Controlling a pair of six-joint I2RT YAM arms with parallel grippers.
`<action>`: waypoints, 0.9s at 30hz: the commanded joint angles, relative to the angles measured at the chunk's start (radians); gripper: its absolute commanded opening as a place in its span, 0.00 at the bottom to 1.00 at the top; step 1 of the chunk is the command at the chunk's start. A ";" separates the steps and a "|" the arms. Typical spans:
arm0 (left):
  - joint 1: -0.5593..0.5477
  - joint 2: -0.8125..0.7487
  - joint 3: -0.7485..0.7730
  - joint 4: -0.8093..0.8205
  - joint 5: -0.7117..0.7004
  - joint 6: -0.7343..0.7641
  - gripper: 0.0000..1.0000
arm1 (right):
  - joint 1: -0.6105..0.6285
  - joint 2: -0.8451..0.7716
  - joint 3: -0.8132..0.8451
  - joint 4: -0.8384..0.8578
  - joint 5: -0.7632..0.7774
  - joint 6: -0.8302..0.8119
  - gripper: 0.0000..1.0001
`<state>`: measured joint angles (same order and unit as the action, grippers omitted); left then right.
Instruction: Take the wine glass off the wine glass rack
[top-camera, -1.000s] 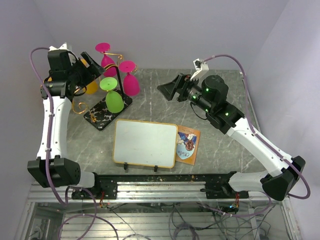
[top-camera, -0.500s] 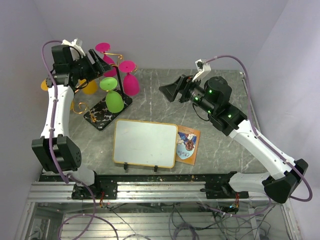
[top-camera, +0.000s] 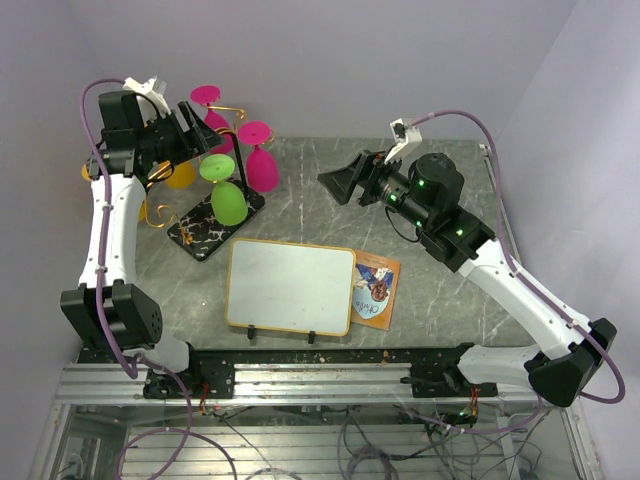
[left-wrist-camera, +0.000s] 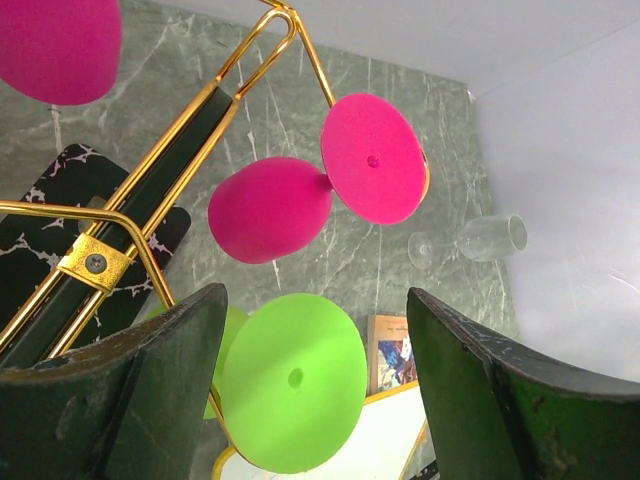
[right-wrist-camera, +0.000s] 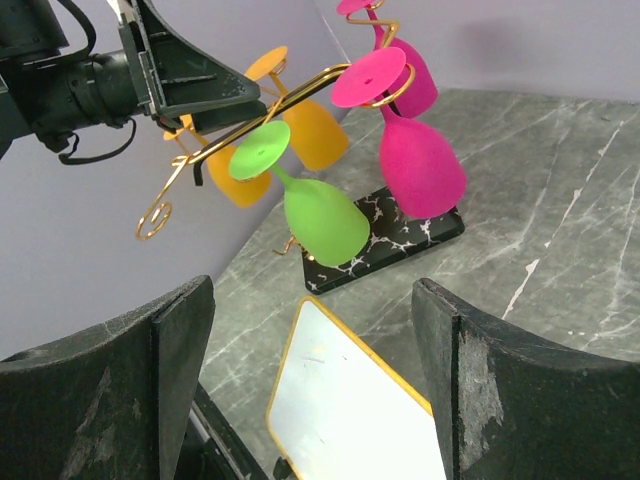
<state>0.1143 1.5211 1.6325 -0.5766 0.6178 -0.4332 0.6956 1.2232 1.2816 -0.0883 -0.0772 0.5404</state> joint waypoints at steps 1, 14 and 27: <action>0.000 0.019 0.057 -0.078 0.017 0.011 0.83 | -0.001 -0.020 -0.015 0.006 -0.003 -0.012 0.79; -0.017 0.034 0.058 -0.199 0.006 0.073 0.76 | -0.001 -0.018 -0.019 0.009 -0.004 -0.004 0.79; -0.018 -0.024 0.004 -0.204 0.019 -0.003 0.58 | -0.002 -0.022 -0.022 0.010 -0.005 0.002 0.79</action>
<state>0.0990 1.5200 1.6489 -0.7612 0.6212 -0.3992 0.6956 1.2213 1.2671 -0.0883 -0.0788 0.5415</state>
